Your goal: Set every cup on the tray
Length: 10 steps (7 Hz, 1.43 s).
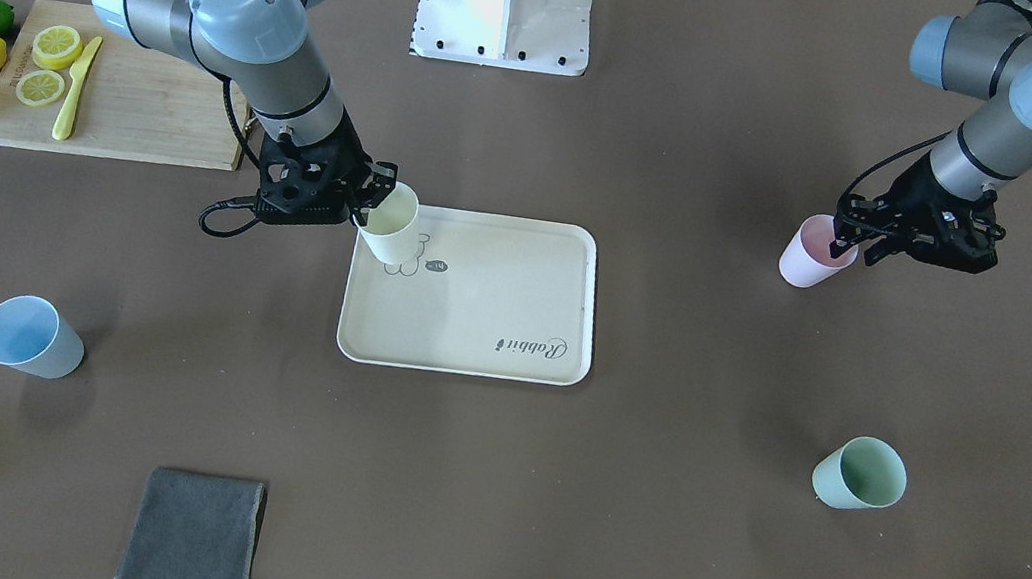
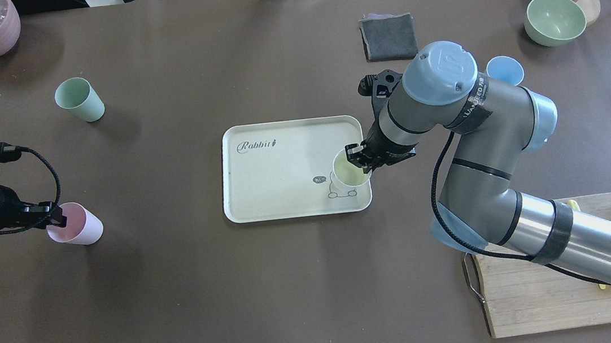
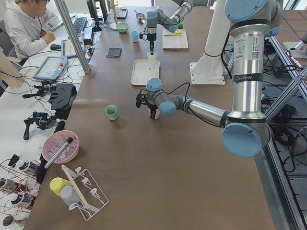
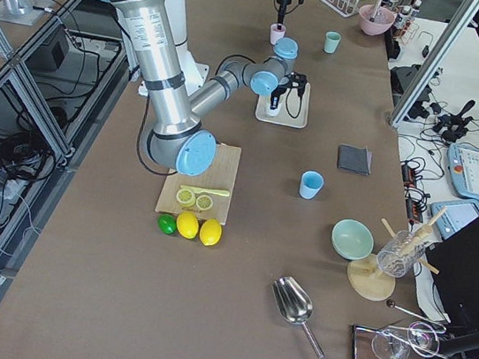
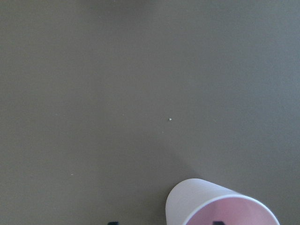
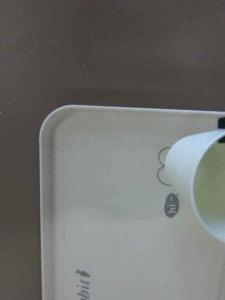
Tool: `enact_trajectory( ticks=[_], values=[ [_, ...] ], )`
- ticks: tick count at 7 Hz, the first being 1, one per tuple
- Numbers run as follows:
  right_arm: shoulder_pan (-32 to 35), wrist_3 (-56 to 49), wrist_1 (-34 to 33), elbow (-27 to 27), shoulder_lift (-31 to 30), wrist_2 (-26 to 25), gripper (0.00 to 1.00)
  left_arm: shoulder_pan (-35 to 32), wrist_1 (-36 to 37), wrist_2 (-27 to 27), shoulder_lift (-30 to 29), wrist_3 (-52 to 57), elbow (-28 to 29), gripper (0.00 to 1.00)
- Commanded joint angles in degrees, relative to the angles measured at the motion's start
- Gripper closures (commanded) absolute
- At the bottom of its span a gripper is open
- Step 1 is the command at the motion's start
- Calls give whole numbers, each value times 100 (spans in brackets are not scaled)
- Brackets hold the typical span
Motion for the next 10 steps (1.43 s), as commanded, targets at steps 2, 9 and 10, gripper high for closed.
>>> enact_trajectory(
  ticks=[2, 9, 10],
  values=[
    [-42, 361, -11, -153, 234, -34, 1, 34, 189, -66, -311, -135, -179, 100],
    [2540, -3026, -371, -502, -969, 1117, 0, 1253, 2792, 881, -4073, -2016, 1024, 100],
    [2586, -3029, -337, -731, -951, 1187, 0, 1403, 2609, 1127, -4074, -2025, 1164, 100]
  ],
)
